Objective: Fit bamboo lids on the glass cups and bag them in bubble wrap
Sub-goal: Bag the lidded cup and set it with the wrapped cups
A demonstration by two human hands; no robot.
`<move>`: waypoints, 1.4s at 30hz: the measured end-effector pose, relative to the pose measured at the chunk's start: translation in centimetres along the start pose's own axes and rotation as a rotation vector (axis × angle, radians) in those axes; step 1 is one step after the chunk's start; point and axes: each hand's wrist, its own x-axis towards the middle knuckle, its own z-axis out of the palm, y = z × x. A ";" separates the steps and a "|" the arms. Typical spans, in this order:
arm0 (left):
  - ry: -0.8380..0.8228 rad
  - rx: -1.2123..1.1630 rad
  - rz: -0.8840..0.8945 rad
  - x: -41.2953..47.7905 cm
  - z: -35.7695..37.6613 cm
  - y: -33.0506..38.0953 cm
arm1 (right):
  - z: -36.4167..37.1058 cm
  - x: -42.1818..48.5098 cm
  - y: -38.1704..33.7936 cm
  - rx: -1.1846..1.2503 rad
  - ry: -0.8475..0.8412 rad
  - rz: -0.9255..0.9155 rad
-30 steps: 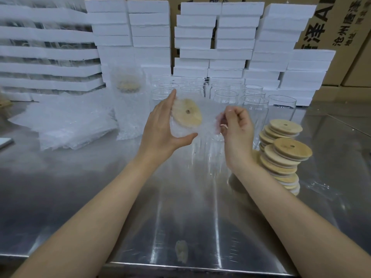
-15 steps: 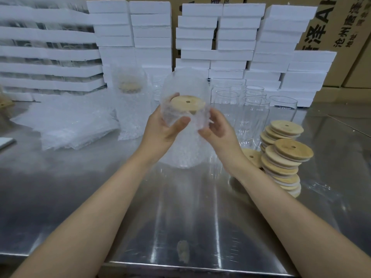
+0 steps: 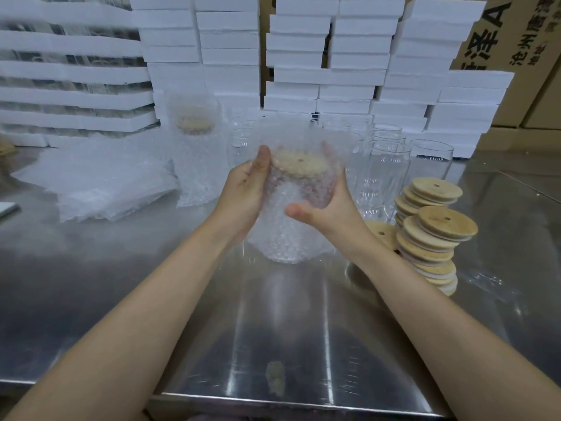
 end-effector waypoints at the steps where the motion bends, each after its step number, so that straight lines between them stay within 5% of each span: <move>1: -0.041 -0.049 -0.015 0.0 -0.1 0.2 | 0.2 -0.1 -0.1 -0.004 -0.003 -0.027; 4: 0.011 -0.090 -0.139 0.5 -0.7 0.1 | 0.6 0.0 -1.3 0.085 0.148 -0.050; 8: 0.018 0.234 -0.372 0.5 -2.4 -1.9 | -0.2 0.6 -1.7 0.360 0.255 -0.078; 11: -0.154 -0.063 -0.732 0.0 -2.1 -2.5 | -0.5 0.8 -1.8 0.363 0.323 -0.100; 13: -0.265 -0.247 -0.785 -0.3 -1.7 -2.5 | -0.3 0.7 -1.8 0.286 0.386 -0.133; 18: -0.382 -0.339 -0.722 -1.0 -1.9 -2.2 | 0.0 0.4 -1.5 0.201 0.422 -0.130; 29: -0.268 0.005 -0.646 -0.8 -2.3 -2.8 | 0.1 -0.1 -1.3 0.152 0.368 -0.072; 34: -0.270 0.441 -0.315 -1.0 -1.1 -2.4 | -0.4 0.1 -1.3 0.144 0.349 -0.104; 42: -0.330 0.410 -0.087 -0.8 -0.4 -1.6 | -0.1 0.3 -0.7 0.186 0.280 -0.060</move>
